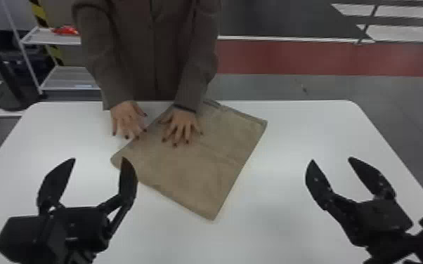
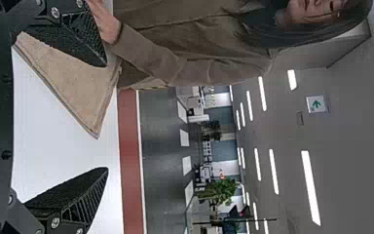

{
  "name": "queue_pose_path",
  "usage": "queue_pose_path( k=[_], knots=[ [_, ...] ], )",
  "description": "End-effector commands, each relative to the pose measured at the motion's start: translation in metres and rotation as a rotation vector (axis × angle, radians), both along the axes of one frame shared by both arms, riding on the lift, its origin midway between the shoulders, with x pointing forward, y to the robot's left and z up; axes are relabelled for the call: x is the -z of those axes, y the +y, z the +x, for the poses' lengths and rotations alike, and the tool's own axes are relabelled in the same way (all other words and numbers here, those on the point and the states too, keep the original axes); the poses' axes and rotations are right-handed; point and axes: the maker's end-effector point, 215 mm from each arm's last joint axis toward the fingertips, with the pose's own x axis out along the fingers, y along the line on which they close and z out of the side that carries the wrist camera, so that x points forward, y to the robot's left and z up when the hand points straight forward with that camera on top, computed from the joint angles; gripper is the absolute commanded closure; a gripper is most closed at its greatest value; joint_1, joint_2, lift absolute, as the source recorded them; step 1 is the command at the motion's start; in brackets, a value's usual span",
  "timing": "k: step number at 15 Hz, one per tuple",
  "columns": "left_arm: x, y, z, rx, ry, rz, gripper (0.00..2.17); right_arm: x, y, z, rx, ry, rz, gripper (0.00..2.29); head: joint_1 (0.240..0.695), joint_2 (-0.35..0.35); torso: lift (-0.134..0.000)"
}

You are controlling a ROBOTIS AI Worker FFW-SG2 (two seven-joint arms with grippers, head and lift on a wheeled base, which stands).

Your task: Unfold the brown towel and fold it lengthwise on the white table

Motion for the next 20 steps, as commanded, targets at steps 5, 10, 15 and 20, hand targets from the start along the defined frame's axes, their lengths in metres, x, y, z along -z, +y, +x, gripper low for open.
queue_pose_path(
  k=[5,10,15,20],
  knots=[
    [0.004,-0.002,0.0,0.003,0.005,0.001,0.14,0.001,0.0,0.0,0.001,0.003,0.003,0.13,0.695,-0.055,-0.123],
    [0.005,-0.001,-0.001,-0.002,0.008,0.002,0.14,0.002,0.002,0.001,-0.002,0.0,0.003,0.13,0.695,-0.055,-0.123],
    [0.01,0.0,0.001,-0.006,0.016,0.003,0.14,0.003,0.005,0.001,-0.006,-0.002,0.001,0.13,0.695,-0.047,-0.123],
    [0.015,0.001,0.004,-0.006,0.022,0.005,0.14,0.006,0.004,0.003,-0.003,0.003,-0.002,0.13,0.695,-0.045,-0.123]
  ],
)
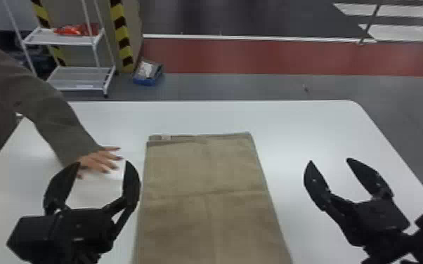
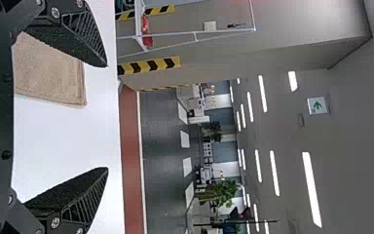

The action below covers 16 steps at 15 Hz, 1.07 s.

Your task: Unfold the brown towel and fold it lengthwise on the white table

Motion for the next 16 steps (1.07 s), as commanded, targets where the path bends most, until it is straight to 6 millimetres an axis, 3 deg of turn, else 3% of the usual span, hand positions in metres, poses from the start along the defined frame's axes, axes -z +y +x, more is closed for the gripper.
queue_pose_path(
  k=[1,5,8,11,16],
  knots=[
    [0.002,0.0,0.002,0.001,0.001,-0.001,0.14,0.001,0.0,0.0,0.002,0.001,0.0,0.13,0.695,-0.046,-0.123],
    [0.018,-0.004,0.017,0.019,0.022,-0.001,0.14,0.003,-0.001,0.002,0.005,0.003,-0.013,0.13,0.695,-0.048,-0.123],
    [0.033,-0.013,0.042,0.055,0.035,-0.003,0.14,0.017,-0.007,0.006,0.019,0.025,-0.029,0.13,0.695,-0.053,-0.123],
    [0.076,-0.025,0.078,0.096,0.128,0.007,0.15,0.038,-0.013,0.019,0.034,0.058,-0.046,0.13,0.695,-0.074,-0.123],
    [0.088,-0.036,0.152,0.145,0.144,0.03,0.21,0.056,-0.014,0.022,0.043,0.099,-0.104,0.13,0.695,-0.096,-0.123]
  ],
)
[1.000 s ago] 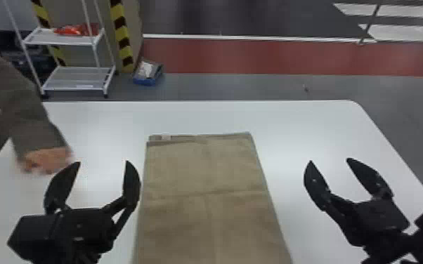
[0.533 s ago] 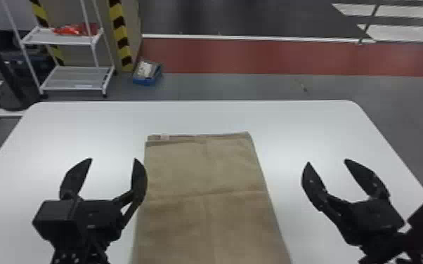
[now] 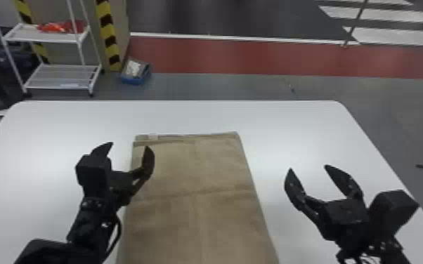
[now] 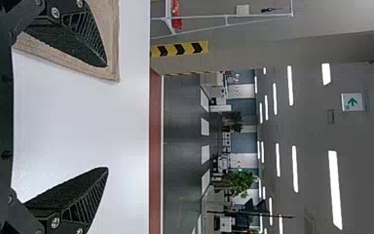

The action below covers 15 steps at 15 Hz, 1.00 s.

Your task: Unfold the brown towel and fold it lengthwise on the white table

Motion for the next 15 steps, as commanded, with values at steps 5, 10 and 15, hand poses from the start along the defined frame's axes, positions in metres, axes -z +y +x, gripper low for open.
queue_pose_path(
  k=[5,10,15],
  knots=[
    [0.04,0.004,0.064,0.113,0.126,-0.004,0.42,0.007,0.007,-0.003,-0.014,0.019,-0.004,0.13,0.695,-0.099,-0.123],
    [0.064,0.015,0.08,0.133,0.184,-0.008,0.42,0.009,0.018,-0.008,-0.032,0.025,-0.004,0.13,0.695,-0.067,-0.123],
    [0.078,0.021,0.07,0.147,0.224,-0.007,0.67,0.008,0.024,-0.003,-0.04,0.021,-0.009,0.13,0.695,-0.048,-0.123]
  ],
)
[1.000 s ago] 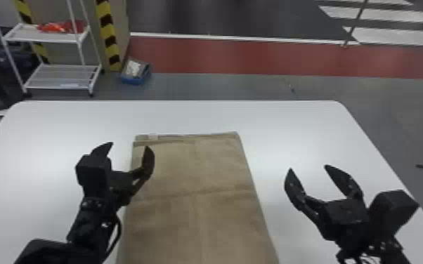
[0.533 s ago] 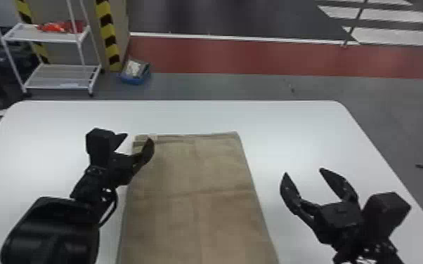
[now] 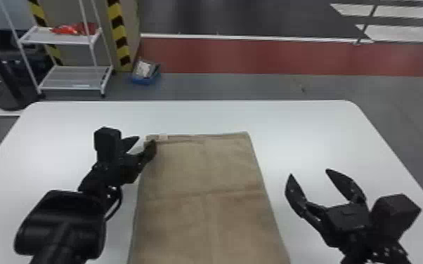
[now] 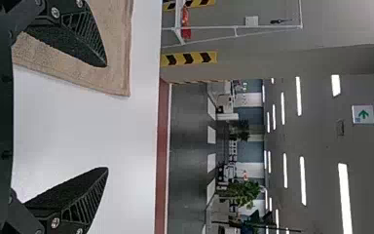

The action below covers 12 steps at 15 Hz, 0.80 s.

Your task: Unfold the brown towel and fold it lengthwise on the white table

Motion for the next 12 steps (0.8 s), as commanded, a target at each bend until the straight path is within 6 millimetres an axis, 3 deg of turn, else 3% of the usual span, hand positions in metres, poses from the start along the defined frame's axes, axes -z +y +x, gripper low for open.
queue_pose_path(
  k=[1,6,7,8,12],
  knots=[
    [0.014,0.0,-0.01,0.013,0.045,-0.006,0.7,0.0,0.002,0.003,-0.002,0.0,0.004,0.13,0.695,-0.048,-0.123],
    [0.012,-0.005,-0.019,0.034,0.064,-0.014,0.7,0.001,0.008,0.008,-0.009,-0.002,0.013,0.13,0.695,-0.044,-0.123],
    [0.005,-0.005,-0.021,0.032,0.047,-0.014,0.91,0.001,0.008,0.009,-0.008,-0.002,0.015,0.13,0.695,-0.044,-0.123],
    [-0.006,-0.005,-0.022,0.025,0.015,-0.02,1.31,0.001,0.008,0.009,-0.008,-0.002,0.015,0.13,0.695,-0.043,-0.123],
    [-0.052,-0.007,-0.029,0.004,-0.099,-0.028,1.38,0.003,0.007,0.01,-0.007,0.001,0.015,0.13,0.695,-0.04,-0.123]
  ],
)
